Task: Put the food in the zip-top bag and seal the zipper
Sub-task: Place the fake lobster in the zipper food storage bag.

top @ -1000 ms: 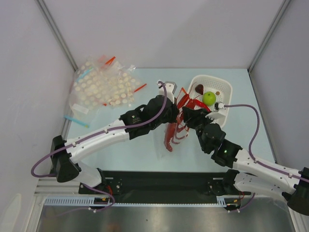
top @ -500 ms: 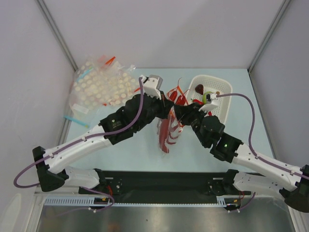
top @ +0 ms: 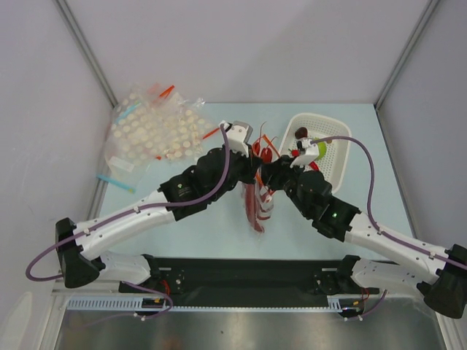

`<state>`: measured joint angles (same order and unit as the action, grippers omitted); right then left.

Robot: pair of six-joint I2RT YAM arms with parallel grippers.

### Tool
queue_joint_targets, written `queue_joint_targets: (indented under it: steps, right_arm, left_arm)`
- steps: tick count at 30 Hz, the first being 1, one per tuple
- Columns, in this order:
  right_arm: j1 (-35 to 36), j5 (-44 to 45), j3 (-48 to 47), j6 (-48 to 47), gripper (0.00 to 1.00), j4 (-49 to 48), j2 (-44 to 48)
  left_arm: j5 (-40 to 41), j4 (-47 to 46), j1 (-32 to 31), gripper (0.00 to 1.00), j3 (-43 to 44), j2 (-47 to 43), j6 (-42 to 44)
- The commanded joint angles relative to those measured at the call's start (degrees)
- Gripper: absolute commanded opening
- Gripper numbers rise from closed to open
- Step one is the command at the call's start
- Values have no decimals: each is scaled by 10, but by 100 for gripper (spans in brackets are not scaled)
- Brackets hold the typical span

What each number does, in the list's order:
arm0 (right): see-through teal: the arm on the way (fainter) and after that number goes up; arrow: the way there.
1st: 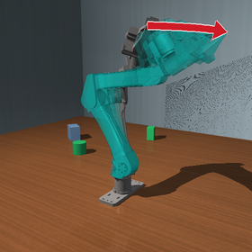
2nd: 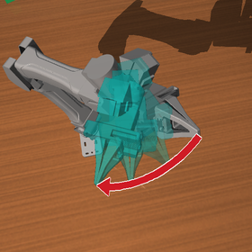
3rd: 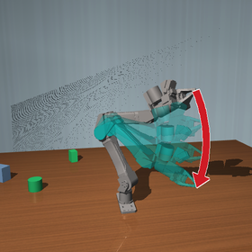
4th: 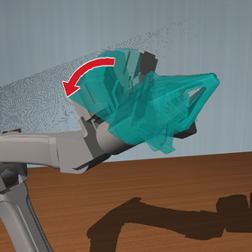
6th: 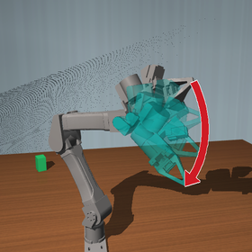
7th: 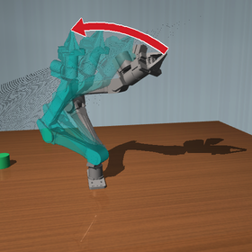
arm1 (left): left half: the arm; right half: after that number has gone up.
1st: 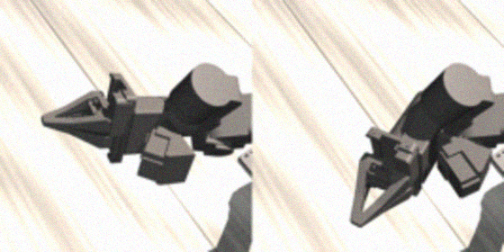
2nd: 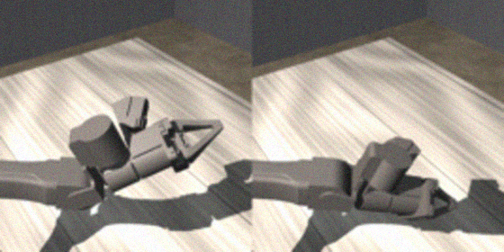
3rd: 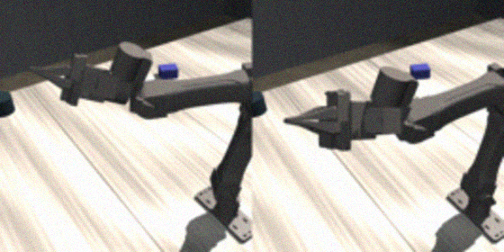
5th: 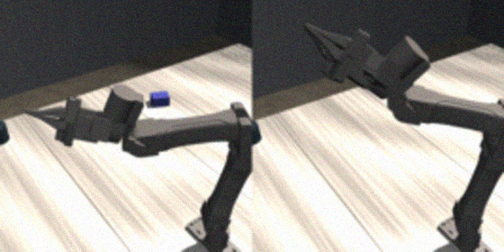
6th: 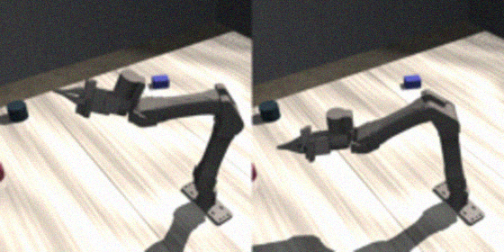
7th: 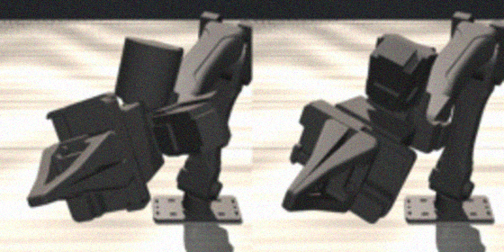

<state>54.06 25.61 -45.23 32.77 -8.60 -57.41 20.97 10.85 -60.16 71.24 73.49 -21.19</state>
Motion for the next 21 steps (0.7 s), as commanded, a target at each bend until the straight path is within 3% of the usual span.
queue_joint_targets:
  steps: [1,3,5,13,21]
  right_arm:
    - [-15,-42,1,-24,27,-23,12]
    - [-18,-60,6,-46,44,-33,18]
    - [-19,-65,8,-58,54,-34,24]
    - [-24,-43,7,-90,67,-5,72]
    - [-46,-22,8,-94,64,28,104]
  left_arm:
    - [14,-48,-7,0,-22,-15,12]
    - [25,-50,-7,0,-26,-15,13]
    - [34,-46,-6,0,-30,-15,12]
    - [76,-49,-7,0,-45,-22,18]
    - [90,-43,-5,0,-43,-21,26]
